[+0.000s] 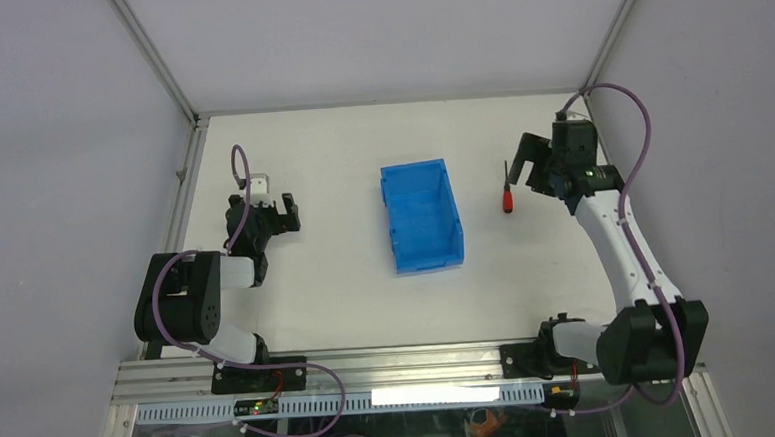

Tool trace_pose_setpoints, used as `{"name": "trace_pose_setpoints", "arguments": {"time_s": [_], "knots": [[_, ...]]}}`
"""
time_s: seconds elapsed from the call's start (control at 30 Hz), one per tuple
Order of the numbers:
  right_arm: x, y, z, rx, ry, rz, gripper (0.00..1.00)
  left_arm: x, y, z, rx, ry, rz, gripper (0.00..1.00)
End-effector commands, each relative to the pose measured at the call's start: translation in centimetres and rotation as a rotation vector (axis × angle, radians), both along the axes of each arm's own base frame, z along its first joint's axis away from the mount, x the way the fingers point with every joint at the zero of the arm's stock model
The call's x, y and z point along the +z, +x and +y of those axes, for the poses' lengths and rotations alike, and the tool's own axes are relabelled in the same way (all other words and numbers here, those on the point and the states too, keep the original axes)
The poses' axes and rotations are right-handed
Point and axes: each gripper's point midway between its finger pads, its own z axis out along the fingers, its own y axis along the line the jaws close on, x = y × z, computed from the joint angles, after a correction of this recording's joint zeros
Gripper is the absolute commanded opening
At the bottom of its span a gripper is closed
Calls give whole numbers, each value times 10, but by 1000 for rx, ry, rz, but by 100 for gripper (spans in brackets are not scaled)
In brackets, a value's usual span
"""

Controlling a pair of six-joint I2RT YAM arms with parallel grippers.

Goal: Put the screwdriver in the bin

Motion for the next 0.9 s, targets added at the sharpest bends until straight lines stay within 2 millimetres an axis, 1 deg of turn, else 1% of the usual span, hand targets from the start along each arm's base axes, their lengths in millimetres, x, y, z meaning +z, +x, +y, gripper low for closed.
{"name": "trace_pose_setpoints", "arguments": {"time_s": [0.0, 0.07, 0.1, 0.23, 0.33, 0.37, 0.4, 0.47, 0.53, 0.57, 0.6, 0.63, 0.67, 0.7, 0.77, 0.83, 0.87], "knots": [[-13, 21, 20, 74, 28, 59, 99, 17, 5, -6, -11, -19, -55, 99], [-29, 32, 21, 75, 9, 96, 99, 16, 5, -5, -10, -19, -54, 99], [-34, 34, 20, 72, -4, 110, 99, 16, 5, -6, -12, -19, -55, 99], [-67, 50, 16, 83, -54, 187, 99, 16, 5, -6, -11, -19, -54, 99], [-97, 61, 12, 81, -83, 251, 96, 16, 5, -6, -11, -20, -54, 99], [-101, 66, 12, 83, -88, 251, 95, 16, 5, -5, -10, -19, -54, 99], [-113, 71, 12, 86, -90, 274, 93, 17, 5, -5, -10, -19, -55, 99], [-130, 76, 8, 71, -100, 315, 89, 16, 5, -5, -10, -19, -54, 99], [-145, 78, 5, 63, -103, 350, 83, 17, 5, -5, -10, -19, -55, 99], [-152, 79, 4, 63, -100, 366, 76, 17, 6, -5, -11, -19, -55, 99], [-157, 78, 4, 65, -92, 381, 65, 17, 5, -6, -11, -19, -55, 99], [-162, 77, 5, 65, -89, 393, 59, 16, 5, -5, -11, -19, -55, 99], [-164, 76, 4, 58, -88, 397, 45, 16, 5, -5, -11, -19, -54, 99], [-166, 75, 3, 56, -93, 395, 37, 16, 5, -5, -10, -19, -54, 99], [-166, 74, 0, 48, -103, 393, 21, 16, 5, -6, -10, -19, -54, 99], [-161, 74, 0, 55, -103, 384, 9, 17, 5, -6, -11, -19, -55, 99], [-154, 75, 1, 56, -100, 373, 3, 17, 5, -5, -10, -19, -55, 99]]}}
